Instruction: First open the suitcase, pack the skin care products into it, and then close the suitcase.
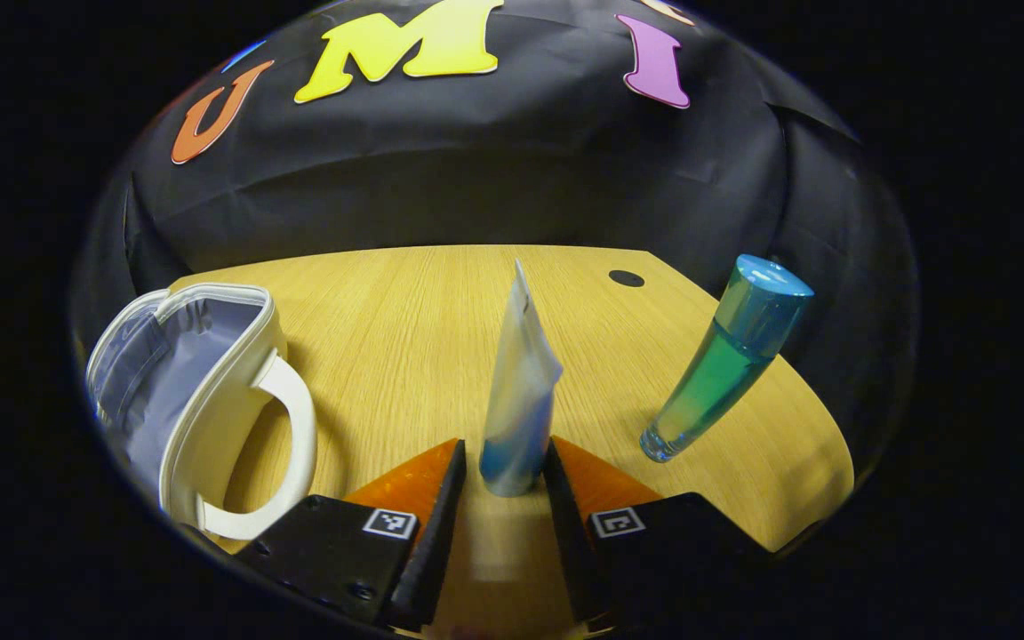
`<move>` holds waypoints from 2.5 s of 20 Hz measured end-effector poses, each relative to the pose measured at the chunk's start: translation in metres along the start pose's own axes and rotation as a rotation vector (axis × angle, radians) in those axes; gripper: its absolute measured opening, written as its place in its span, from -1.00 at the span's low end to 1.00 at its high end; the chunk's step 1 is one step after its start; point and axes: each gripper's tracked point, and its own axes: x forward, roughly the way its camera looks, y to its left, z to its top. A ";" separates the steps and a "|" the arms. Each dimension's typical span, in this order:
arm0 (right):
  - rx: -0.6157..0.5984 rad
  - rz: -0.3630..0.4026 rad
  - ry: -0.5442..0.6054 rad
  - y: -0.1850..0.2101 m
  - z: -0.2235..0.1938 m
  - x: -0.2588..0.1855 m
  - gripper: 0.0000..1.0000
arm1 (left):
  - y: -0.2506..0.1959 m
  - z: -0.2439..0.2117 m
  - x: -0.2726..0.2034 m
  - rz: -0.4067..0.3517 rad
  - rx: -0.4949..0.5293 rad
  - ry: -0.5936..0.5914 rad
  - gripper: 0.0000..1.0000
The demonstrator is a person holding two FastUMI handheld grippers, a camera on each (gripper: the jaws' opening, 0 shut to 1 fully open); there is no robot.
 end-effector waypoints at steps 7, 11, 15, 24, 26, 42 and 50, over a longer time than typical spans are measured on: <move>-0.088 0.118 0.016 0.039 -0.025 0.025 0.60 | -0.003 0.013 -0.017 -0.044 0.005 0.000 -0.24; -0.074 0.218 0.007 0.076 -0.033 0.044 0.60 | 0.011 0.034 -0.058 -0.020 -0.057 0.000 -0.25; -0.041 0.293 0.046 0.115 -0.051 0.081 0.61 | 0.026 0.062 -0.098 0.017 -0.056 -0.038 -0.25; -0.008 0.359 0.130 0.176 -0.079 0.144 0.61 | 0.071 0.092 -0.173 0.084 -0.067 -0.077 -0.25; -0.006 0.349 0.135 0.178 -0.080 0.156 0.55 | 0.083 0.092 -0.188 0.090 -0.131 -0.060 -0.26; 0.000 0.256 0.204 0.182 -0.052 0.116 -0.27 | 0.231 0.048 -0.202 0.124 -0.141 0.029 -0.26; 0.006 0.394 0.210 0.253 0.005 0.002 -0.28 | 0.285 -0.008 -0.144 0.046 -0.020 0.155 -0.25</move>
